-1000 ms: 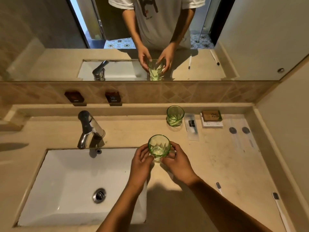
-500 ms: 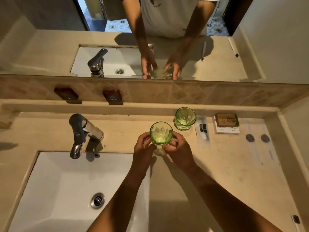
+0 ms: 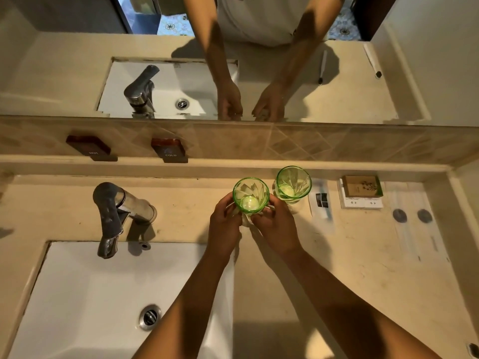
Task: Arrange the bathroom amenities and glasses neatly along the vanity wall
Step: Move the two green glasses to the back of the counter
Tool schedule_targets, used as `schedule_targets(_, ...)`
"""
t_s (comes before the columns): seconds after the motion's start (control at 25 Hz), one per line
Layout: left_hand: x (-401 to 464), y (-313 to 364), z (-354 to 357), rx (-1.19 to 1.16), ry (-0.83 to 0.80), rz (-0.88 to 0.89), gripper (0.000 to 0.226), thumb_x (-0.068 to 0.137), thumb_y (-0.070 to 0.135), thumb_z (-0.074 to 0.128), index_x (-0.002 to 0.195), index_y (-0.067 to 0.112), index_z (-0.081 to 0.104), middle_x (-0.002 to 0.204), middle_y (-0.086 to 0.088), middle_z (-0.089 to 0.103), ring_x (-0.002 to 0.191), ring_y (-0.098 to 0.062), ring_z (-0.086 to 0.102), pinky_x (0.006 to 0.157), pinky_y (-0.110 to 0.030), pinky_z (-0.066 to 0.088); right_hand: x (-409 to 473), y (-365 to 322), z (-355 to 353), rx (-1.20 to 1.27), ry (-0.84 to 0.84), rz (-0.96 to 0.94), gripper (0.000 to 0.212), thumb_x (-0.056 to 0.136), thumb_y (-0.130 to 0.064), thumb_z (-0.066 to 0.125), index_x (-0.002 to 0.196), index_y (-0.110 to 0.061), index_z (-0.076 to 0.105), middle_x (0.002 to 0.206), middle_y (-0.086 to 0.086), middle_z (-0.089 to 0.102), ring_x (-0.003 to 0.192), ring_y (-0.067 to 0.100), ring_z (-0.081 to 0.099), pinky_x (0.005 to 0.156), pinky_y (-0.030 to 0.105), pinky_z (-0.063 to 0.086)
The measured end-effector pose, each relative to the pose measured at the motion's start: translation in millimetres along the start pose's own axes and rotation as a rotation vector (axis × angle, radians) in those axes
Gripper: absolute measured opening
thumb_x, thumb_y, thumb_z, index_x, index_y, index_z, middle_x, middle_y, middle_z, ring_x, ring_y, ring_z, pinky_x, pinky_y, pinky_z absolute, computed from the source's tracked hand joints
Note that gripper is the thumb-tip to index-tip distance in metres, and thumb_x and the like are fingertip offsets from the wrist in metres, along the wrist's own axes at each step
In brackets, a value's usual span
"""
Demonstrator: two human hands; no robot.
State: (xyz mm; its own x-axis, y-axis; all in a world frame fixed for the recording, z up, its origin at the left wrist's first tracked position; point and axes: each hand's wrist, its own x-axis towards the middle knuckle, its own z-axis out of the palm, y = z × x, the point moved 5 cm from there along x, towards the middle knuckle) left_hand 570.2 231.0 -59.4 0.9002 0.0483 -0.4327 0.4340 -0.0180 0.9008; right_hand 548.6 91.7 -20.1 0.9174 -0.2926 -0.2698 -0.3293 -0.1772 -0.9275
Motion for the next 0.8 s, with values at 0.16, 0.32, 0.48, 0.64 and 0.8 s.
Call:
schedule_targets(0.16, 7, 2, 2, 0.013, -0.006, 0.033, 0.044, 0.093, -0.002, 0.059, 0.131, 0.020, 0.062, 0.125, 0.002, 0.069, 0.115, -0.012, 0.065, 0.093, -0.028, 0.057, 2, -3, 2, 0.056, -0.020, 0.021, 0.043, 0.081, 0.018, 0.061, 0.102, -0.020, 0.061, 0.091, -0.010, 0.068, 0.076, -0.015, 0.064, 0.062, 0.001, 0.044)
schedule_targets(0.32, 9, 8, 3, -0.015, -0.005, 0.025, 0.037, 0.096, 0.006, 0.059, 0.129, 0.021, 0.065, 0.120, 0.007, 0.071, 0.111, -0.010, 0.067, 0.092, -0.028, 0.057, 3, -3, 6, 0.133, -0.042, 0.061, 0.044, 0.083, 0.023, 0.054, 0.118, -0.003, 0.056, 0.096, -0.005, 0.065, 0.076, -0.018, 0.064, 0.061, 0.000, 0.044)
schedule_targets(0.48, 0, -4, -1, -0.065, 0.060, -0.027, 0.039, 0.095, 0.008, 0.062, 0.132, 0.018, 0.060, 0.117, 0.008, 0.068, 0.103, -0.005, 0.066, 0.078, -0.017, 0.056, -5, 12, 7, 0.166, -0.007, 0.141, 0.045, 0.086, 0.018, 0.053, 0.122, -0.009, 0.054, 0.102, -0.002, 0.067, 0.076, -0.014, 0.065, 0.059, 0.004, 0.046)
schedule_targets(0.64, -13, -25, -4, -0.143, 0.064, -0.078, 0.040, 0.090, -0.002, 0.064, 0.127, 0.015, 0.067, 0.117, 0.005, 0.074, 0.110, -0.015, 0.069, 0.092, -0.033, 0.058, -21, 33, 11, 0.198, 0.021, 0.248, 0.049, 0.088, 0.011, 0.055, 0.129, -0.015, 0.054, 0.116, -0.005, 0.068, 0.090, -0.012, 0.067, 0.061, 0.009, 0.051)
schedule_targets(0.8, -19, -22, 3, -0.114, 0.009, -0.084, 0.042, 0.095, -0.003, 0.060, 0.132, 0.017, 0.065, 0.115, 0.009, 0.073, 0.110, -0.008, 0.068, 0.083, -0.016, 0.056, -23, 30, 17, 0.211, -0.021, 0.263, 0.054, 0.090, 0.012, 0.051, 0.134, -0.020, 0.052, 0.117, -0.012, 0.067, 0.094, -0.015, 0.065, 0.067, 0.005, 0.050)
